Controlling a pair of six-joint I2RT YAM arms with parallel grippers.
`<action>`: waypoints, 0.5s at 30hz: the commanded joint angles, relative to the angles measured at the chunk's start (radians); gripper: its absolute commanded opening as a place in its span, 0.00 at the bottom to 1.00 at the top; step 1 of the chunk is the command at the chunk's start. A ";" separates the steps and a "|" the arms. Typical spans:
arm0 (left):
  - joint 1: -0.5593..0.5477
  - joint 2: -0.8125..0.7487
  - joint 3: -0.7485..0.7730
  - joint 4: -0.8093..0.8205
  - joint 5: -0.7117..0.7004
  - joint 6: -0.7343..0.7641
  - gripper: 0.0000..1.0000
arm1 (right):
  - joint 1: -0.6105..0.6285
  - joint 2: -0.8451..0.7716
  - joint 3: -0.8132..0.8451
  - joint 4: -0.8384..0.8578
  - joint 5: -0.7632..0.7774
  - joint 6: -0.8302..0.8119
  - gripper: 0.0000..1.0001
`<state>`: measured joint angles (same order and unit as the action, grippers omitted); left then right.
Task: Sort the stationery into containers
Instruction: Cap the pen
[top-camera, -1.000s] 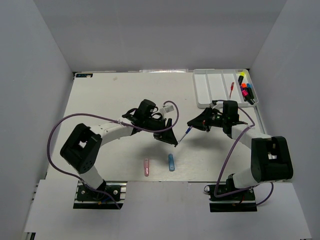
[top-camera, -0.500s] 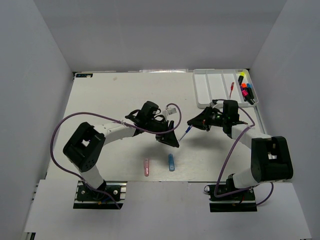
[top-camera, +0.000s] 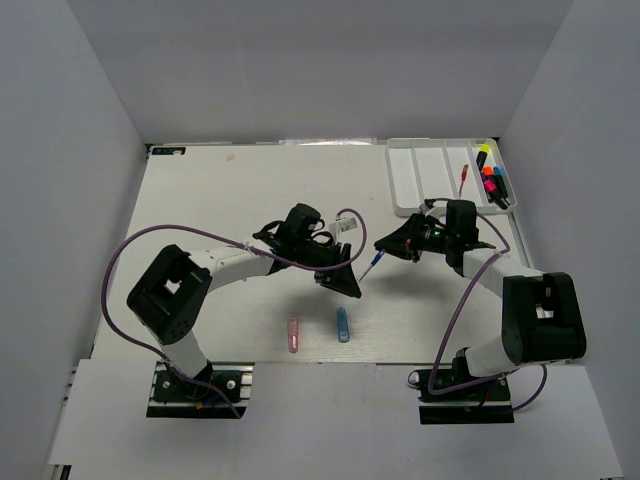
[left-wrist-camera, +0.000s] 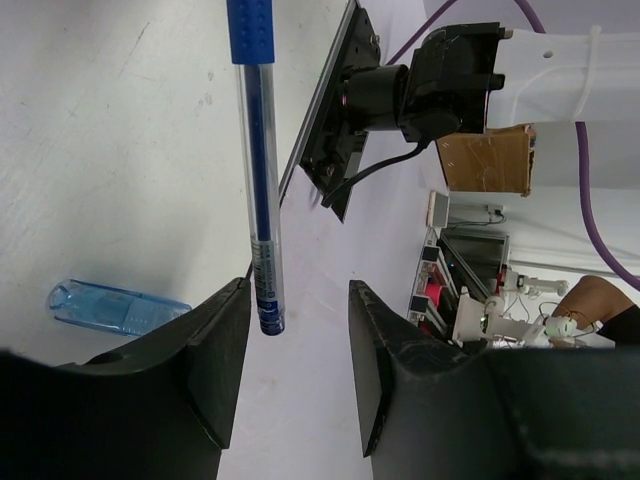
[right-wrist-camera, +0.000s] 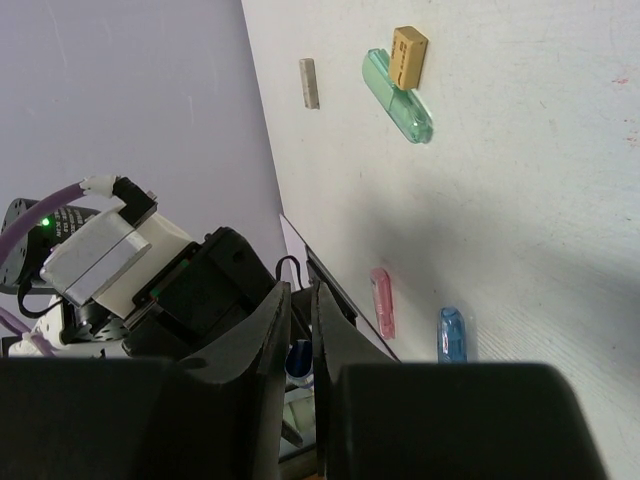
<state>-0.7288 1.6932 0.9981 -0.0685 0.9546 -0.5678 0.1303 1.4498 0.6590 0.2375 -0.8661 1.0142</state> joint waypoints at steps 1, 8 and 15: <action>-0.009 -0.007 0.008 0.024 0.026 -0.003 0.53 | -0.003 0.004 0.042 0.037 -0.007 0.007 0.00; -0.009 -0.009 0.008 0.019 0.022 0.002 0.32 | -0.006 0.001 0.040 0.039 -0.005 0.001 0.00; -0.009 0.000 0.025 0.015 0.015 -0.015 0.00 | 0.014 -0.029 0.063 0.011 0.010 -0.063 0.00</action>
<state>-0.7334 1.6978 0.9977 -0.0738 0.9485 -0.5812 0.1333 1.4494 0.6746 0.2394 -0.8692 0.9974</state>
